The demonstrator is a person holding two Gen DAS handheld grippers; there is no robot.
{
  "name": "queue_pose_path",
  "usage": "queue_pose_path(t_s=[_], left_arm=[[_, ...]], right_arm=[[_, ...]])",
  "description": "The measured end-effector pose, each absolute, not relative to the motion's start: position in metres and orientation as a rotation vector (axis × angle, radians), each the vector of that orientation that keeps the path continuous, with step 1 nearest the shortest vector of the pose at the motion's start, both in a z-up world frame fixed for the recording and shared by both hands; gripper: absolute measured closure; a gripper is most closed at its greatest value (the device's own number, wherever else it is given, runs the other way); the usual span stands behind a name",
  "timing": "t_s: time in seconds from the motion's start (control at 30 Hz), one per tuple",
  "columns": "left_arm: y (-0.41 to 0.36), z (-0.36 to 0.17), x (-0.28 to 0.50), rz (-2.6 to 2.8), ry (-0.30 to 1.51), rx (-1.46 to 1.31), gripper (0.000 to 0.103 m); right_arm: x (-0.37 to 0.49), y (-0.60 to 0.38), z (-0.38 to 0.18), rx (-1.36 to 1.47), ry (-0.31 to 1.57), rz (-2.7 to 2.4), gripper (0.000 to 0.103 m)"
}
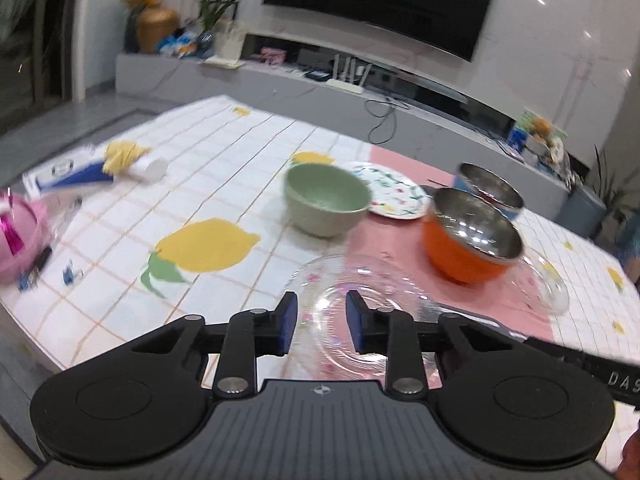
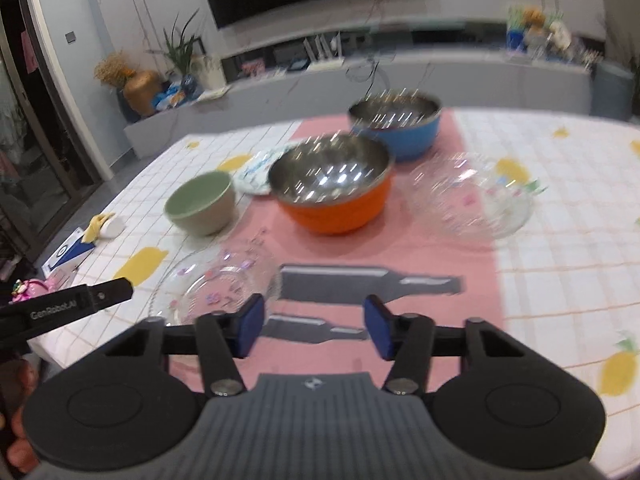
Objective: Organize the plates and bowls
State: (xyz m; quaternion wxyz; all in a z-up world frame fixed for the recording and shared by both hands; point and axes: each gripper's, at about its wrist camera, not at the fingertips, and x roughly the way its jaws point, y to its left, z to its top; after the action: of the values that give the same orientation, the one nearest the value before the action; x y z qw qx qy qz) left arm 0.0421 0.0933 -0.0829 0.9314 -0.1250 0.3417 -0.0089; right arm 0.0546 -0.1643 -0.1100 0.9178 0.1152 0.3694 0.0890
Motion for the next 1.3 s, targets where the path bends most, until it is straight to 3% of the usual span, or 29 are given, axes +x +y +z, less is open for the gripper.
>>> queue_pose_path(t_s=[0.27, 0.37, 0.7, 0.77, 0.83, 0.87, 1.3], left_arm=[[0.111, -0.108, 0.062, -0.003, 0.728, -0.316, 0.070], [0.114, -0.116, 0.068, -0.009, 0.737, -0.338, 0.070], [0.115, -0.132, 0.077, -0.024, 0.760, -0.377, 0.071], [0.114, -0.133, 0.079, -0.033, 0.753, -0.377, 0.078], [0.112, -0.133, 0.080, -0.038, 0.755, -0.373, 0.086], [0.112, -0.133, 0.081, -0.040, 0.754, -0.373, 0.086], [0.103, -0.117, 0.069, -0.034, 0.742, -0.366, 0.089]], right_arm=[[0.092, -0.134, -0.136, 0.242, 0.816, 0.208, 0.059], [0.103, -0.130, -0.144, 0.253, 0.839, 0.213, 0.067], [0.119, -0.128, -0.163, 0.301, 0.870, 0.212, 0.075], [0.119, -0.126, -0.163, 0.300, 0.866, 0.210, 0.076], [0.119, -0.123, -0.164, 0.295, 0.868, 0.223, 0.085], [0.119, -0.123, -0.164, 0.299, 0.869, 0.235, 0.088], [0.107, -0.133, -0.150, 0.298, 0.841, 0.239, 0.094]])
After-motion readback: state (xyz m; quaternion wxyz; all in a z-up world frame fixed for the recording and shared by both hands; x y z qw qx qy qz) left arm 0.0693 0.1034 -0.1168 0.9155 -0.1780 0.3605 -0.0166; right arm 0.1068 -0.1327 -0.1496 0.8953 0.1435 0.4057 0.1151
